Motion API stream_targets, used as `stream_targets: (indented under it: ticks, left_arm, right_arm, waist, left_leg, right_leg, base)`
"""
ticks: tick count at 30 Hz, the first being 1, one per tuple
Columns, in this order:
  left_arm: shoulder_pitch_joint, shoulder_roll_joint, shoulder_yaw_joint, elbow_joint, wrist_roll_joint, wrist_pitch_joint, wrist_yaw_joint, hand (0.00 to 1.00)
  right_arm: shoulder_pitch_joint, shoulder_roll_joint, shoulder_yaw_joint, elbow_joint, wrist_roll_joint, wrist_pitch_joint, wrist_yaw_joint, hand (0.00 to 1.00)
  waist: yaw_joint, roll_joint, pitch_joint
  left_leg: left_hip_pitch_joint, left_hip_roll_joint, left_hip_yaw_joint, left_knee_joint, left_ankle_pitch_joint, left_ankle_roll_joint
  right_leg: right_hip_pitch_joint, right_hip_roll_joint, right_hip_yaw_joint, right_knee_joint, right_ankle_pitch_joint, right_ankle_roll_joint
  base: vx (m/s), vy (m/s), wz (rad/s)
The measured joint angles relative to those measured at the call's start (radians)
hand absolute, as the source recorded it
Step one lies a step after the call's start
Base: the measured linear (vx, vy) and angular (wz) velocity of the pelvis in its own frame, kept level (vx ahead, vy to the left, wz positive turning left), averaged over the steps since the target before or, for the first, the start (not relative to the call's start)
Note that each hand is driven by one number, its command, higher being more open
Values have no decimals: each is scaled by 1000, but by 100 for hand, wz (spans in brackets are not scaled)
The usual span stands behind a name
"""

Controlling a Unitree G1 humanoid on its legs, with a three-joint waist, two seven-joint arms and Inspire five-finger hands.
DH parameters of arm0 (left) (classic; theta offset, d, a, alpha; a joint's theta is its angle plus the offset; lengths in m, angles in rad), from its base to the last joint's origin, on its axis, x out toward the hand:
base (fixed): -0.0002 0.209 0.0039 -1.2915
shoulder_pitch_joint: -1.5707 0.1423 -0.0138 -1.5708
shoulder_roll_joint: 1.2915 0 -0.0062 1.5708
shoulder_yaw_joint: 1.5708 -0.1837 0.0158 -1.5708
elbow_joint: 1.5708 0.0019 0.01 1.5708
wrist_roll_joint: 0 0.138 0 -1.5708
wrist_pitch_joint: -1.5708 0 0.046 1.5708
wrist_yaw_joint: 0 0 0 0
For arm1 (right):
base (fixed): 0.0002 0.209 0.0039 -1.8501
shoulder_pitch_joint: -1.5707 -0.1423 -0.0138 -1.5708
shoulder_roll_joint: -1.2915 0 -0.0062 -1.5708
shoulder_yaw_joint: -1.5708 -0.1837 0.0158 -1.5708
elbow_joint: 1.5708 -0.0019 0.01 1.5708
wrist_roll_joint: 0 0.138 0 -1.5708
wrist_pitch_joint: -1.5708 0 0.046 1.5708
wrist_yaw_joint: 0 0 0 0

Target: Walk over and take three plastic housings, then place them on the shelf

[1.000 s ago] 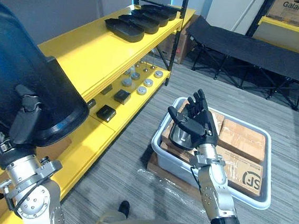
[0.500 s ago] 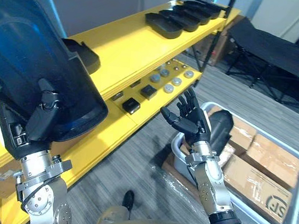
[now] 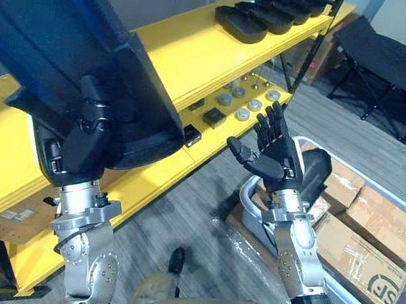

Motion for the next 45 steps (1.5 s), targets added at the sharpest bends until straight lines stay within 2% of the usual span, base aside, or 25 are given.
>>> stream_targets:
  ticks: [4,6,9,11,12,13,14,15,16,17,19,21,24,25,27,28,29,30,31,32,34,35,36,40,45]
  left_arm:
    - [2,-1,-4,0,8,0,26,0]
    - [10,-2,-2,1,19,0,47,0]
    - [27,-6,10,1,26,0,59,0]
    - [48,-4,45,0,36,-1,57,0]
    - [49,-3,57,1,37,-1,54,0]
    - [49,2,76,1,37,-2,51,0]
    - [44,-3,100,5,35,-14,50,0]
    - [42,0,114,5,32,-17,52,0]
    - [51,3,134,5,33,-21,54,0]
    - [58,13,154,4,34,-22,61,0]
    - [58,31,181,2,33,-36,78,0]
    - [48,56,211,3,24,-46,97,0]
    - [-23,111,202,12,21,-47,111,0]
    - [-38,120,200,17,22,-47,114,0]
    - [-53,127,199,20,22,-49,120,0]
    - [-51,126,201,20,20,-49,117,0]
    - [-38,98,196,27,20,-48,107,0]
    - [-30,90,197,28,16,-46,104,0]
    - [-30,78,209,35,0,-46,87,0]
    - [-32,75,208,46,-9,-45,67,0]
    - [-34,78,205,56,-9,-42,20,0]
    - [-33,75,191,55,-5,-42,-2,0]
    - [-33,72,181,56,-6,-42,-14,0]
    - [-22,67,166,56,-14,-39,-22,0]
    - [-1,67,162,42,-6,-25,-8,0]
  right_arm:
    - [2,5,-17,0,30,-2,0,100]
    - [1,6,-15,0,31,-2,0,100]
    - [1,5,6,1,30,-11,1,100]
    - [0,6,22,3,30,-40,10,100]
    - [1,9,21,4,30,-45,18,100]
    - [8,3,19,5,28,-51,28,100]
    - [11,-18,22,7,22,-77,31,100]
    - [17,-16,32,8,18,-83,32,100]
    - [20,-15,36,16,17,-85,33,100]
    - [18,-12,41,19,7,-85,41,100]
    - [-7,-8,43,19,-10,-88,72,100]
    - [-93,-34,43,19,-12,-91,101,100]
    - [-225,-124,33,18,-13,-141,96,100]
    - [-244,-136,25,18,-14,-150,96,100]
    - [-293,-145,-1,11,-13,-164,97,100]
    - [-318,-145,-17,7,-9,-170,96,100]
    - [-333,-161,-29,8,-9,-170,93,100]
    - [-340,-166,-28,7,-9,-167,88,100]
    - [-353,-167,-29,7,-9,-159,76,100]
    - [-351,-158,-35,7,-9,-150,62,100]
    - [-345,-137,-80,8,-6,-145,50,100]
    - [-336,-131,-113,8,3,-140,45,100]
    - [-324,-122,-127,11,9,-136,43,100]
    - [-285,-75,-136,10,15,-124,59,100]
    - [-285,-39,-93,-3,71,-124,81,100]
  waist:
    - [-10,-4,11]
    - [-1,-2,34]
    - [16,10,54]
    - [29,8,60]
    - [31,-5,64]
    - [36,2,59]
    - [45,22,56]
    - [48,14,55]
    - [40,-1,52]
    - [39,1,50]
    - [43,3,50]
    - [44,10,46]
    - [38,11,31]
    - [39,12,30]
    - [37,7,8]
    - [39,2,-9]
    - [39,37,-30]
    - [45,53,-39]
    - [55,60,-42]
    - [64,46,-38]
    - [59,18,-26]
    - [55,27,-28]
    - [55,32,-25]
    - [45,-2,-32]
    - [42,-3,-32]
  left_leg:
    - [-51,0,1,77,-28,-4]
    - [-79,-2,11,187,-90,4]
    - [-137,-9,25,418,-237,19]
    - [-161,-20,51,556,-330,31]
    - [-163,-16,72,600,-355,45]
    - [-166,-9,110,734,-422,81]
    - [-135,3,125,743,-528,87]
    - [-130,-14,126,745,-538,97]
    - [-110,-36,123,729,-543,106]
    - [-80,-38,119,694,-532,130]
    - [-33,-39,98,631,-504,134]
    - [46,-56,58,506,-465,123]
    - [111,-84,0,410,-437,110]
    - [121,-92,-11,402,-437,110]
    - [150,-111,-48,384,-440,105]
    - [163,-121,-66,384,-448,91]
    - [172,-102,-87,391,-461,75]
    - [173,-91,-88,399,-464,65]
    - [155,-84,-78,465,-463,32]
    - [116,-81,-37,530,-470,15]
    - [74,-47,13,459,-488,35]
    - [73,4,24,308,-423,0]
    - [84,32,41,252,-319,-1]
    - [119,-6,36,229,-300,7]
    - [131,-23,33,240,-300,7]
  right_leg:
    - [-21,-4,1,22,1,-3]
    - [-10,-16,6,44,-2,-2]
    - [13,-42,14,116,-58,18]
    - [29,-80,7,179,-134,22]
    - [35,-91,-4,179,-143,20]
    - [71,-103,-22,205,-149,15]
    - [4,-139,-8,420,-145,-73]
    - [-56,-178,18,543,-113,-126]
    - [-140,-218,44,678,-19,-213]
    - [-191,-225,73,758,62,-210]
    - [-227,-195,70,768,24,-172]
    - [-245,-109,71,596,-41,-89]
    - [-281,1,165,310,-27,-40]
    - [-286,17,183,274,-19,-31]
    - [-282,47,180,154,45,-46]
    - [-280,71,166,73,154,-79]
    - [-246,92,148,42,197,-93]
    - [-225,104,144,13,204,-103]
    - [-169,109,128,-56,216,-115]
    - [-122,93,119,-104,221,-110]
    - [-89,62,97,-132,222,-107]
    - [-74,66,67,-137,222,-105]
    - [-58,70,61,-138,221,-103]
    - [-32,40,54,-139,231,-90]
    - [-11,24,54,-139,233,-85]
  base:
    - [-7,-12,0]
    - [24,45,-12]
    - [19,83,-8]
    - [28,192,14]
    - [60,183,23]
    - [172,178,18]
    - [192,200,21]
    - [177,233,25]
    - [185,230,32]
    - [286,228,33]
    - [311,133,25]
    - [296,76,31]
    - [293,11,67]
    - [221,-63,84]
    - [332,-142,71]
    - [389,-190,77]
    - [346,-138,67]
    - [355,-81,43]
    - [332,-30,25]
    - [298,-32,33]
    - [220,-24,58]
    - [205,20,62]
    - [176,62,30]
    - [129,121,19]
    - [61,60,5]
